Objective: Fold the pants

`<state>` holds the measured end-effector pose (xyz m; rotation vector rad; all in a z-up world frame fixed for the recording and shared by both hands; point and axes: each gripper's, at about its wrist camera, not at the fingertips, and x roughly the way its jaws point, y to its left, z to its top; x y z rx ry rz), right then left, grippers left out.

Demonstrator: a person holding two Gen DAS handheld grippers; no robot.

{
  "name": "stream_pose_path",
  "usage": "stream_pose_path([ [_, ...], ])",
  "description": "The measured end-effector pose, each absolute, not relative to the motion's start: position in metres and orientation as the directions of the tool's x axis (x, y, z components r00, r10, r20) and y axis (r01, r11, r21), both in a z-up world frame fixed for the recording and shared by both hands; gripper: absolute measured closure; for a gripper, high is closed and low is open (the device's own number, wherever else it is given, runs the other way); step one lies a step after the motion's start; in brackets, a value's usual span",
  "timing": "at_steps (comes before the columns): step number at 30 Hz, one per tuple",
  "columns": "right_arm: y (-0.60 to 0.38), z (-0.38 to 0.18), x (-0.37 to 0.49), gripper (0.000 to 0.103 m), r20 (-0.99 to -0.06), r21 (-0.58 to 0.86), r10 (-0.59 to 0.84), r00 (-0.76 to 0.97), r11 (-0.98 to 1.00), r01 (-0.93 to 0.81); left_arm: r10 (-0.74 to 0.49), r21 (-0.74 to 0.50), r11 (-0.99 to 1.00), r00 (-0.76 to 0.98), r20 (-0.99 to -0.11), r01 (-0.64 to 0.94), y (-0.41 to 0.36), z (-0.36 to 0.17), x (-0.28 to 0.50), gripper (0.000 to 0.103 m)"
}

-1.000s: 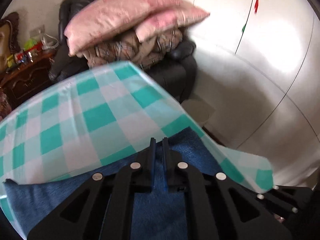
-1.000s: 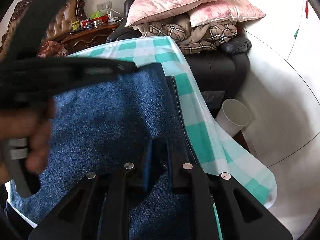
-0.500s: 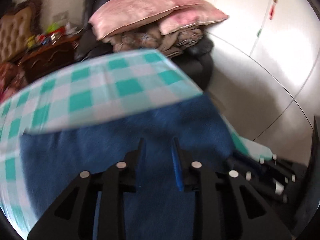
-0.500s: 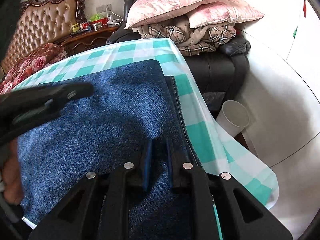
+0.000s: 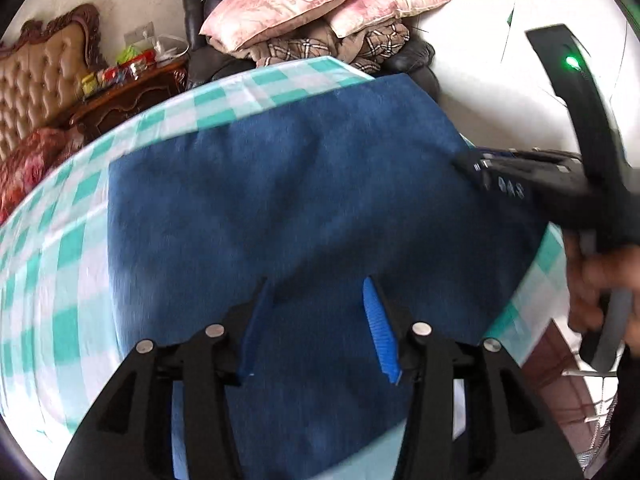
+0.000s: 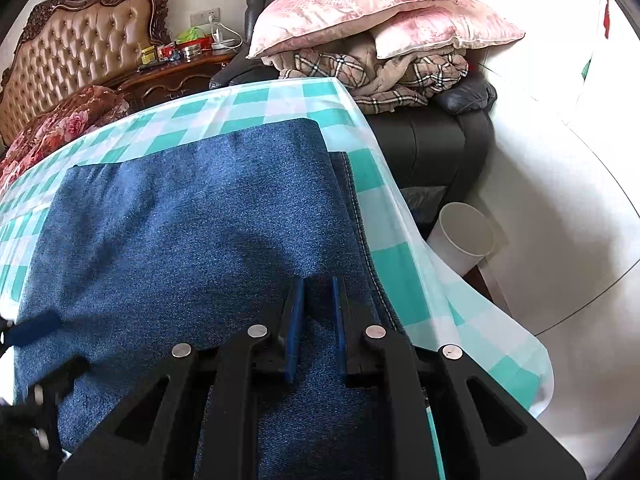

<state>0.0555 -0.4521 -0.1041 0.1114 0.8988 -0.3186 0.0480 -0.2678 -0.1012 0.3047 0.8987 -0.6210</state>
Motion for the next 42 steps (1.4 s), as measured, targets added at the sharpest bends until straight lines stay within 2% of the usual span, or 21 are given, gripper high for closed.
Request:
stream_pose_path([
  [5,-0.451,-0.103,0.056,0.092,-0.787,-0.049,-0.235,0.571,0.946,0.322,-0.355,-0.027,0.809,0.452,-0.818,0.587,-0.244,-0.095,0.037,0.043],
  [8,-0.450,-0.103,0.057,0.092,-0.789,-0.054,-0.241,0.566,0.944,0.327,-0.335,-0.034,0.838,0.463,-0.821,0.545,-0.225,-0.091,0.035,0.040],
  [11,-0.448,-0.102,0.054,0.092,-0.789,-0.058,-0.248,0.562,0.941,0.334,-0.328,-0.026,0.854,0.498,-0.803,0.520,-0.209,-0.085,0.032,0.025],
  [13,-0.448,-0.100,0.051,0.091,-0.791,-0.054,-0.252,0.558,0.936,0.347,-0.279,0.051,0.856,0.543,-0.792,0.515,-0.206,-0.082,0.028,0.014],
  [17,-0.445,-0.092,0.039,0.084,-0.791,-0.048,-0.273,0.548,0.920,0.389,-0.235,0.130,0.857,0.603,-0.762,0.499,-0.209,-0.072,0.021,0.002],
  [18,-0.442,-0.089,0.035,0.080,-0.789,-0.049,-0.276,0.550,0.919,0.392,-0.241,0.134,0.856,0.616,-0.750,0.499,-0.210,-0.070,0.020,0.002],
  [20,-0.436,-0.084,0.029,0.053,-0.779,-0.046,-0.279,0.561,0.919,0.393,-0.242,0.129,0.865,0.627,-0.740,0.486,-0.213,-0.065,0.025,0.002],
  [21,-0.433,-0.082,0.025,0.045,-0.771,-0.054,-0.292,0.566,0.915,0.399,-0.257,0.117,0.864,0.629,-0.734,0.490,-0.215,-0.062,0.029,0.002],
  [22,-0.429,-0.079,0.022,0.032,-0.759,-0.072,-0.319,0.567,0.908,0.414,-0.287,0.100,0.856,0.628,-0.724,0.507,-0.219,-0.059,0.034,0.002],
  [23,-0.426,-0.078,0.020,0.029,-0.751,-0.080,-0.330,0.571,0.905,0.419,-0.327,0.081,0.839,0.617,-0.716,0.538,-0.228,-0.056,0.043,0.002],
  [28,-0.426,-0.089,0.019,0.028,-0.777,-0.080,-0.327,0.538,0.899,0.431,-0.404,-0.001,0.795,0.529,-0.747,0.606,-0.284,-0.054,0.101,0.002],
  [34,-0.437,-0.102,0.019,0.017,-0.796,-0.079,-0.329,0.508,0.889,0.452,-0.348,0.041,0.762,0.462,-0.816,0.646,-0.355,-0.079,0.159,0.005],
  [42,-0.439,-0.108,0.014,0.015,-0.802,-0.065,-0.315,0.508,0.891,0.450,-0.305,0.056,0.779,0.455,-0.837,0.625,-0.378,-0.096,0.198,0.001],
])
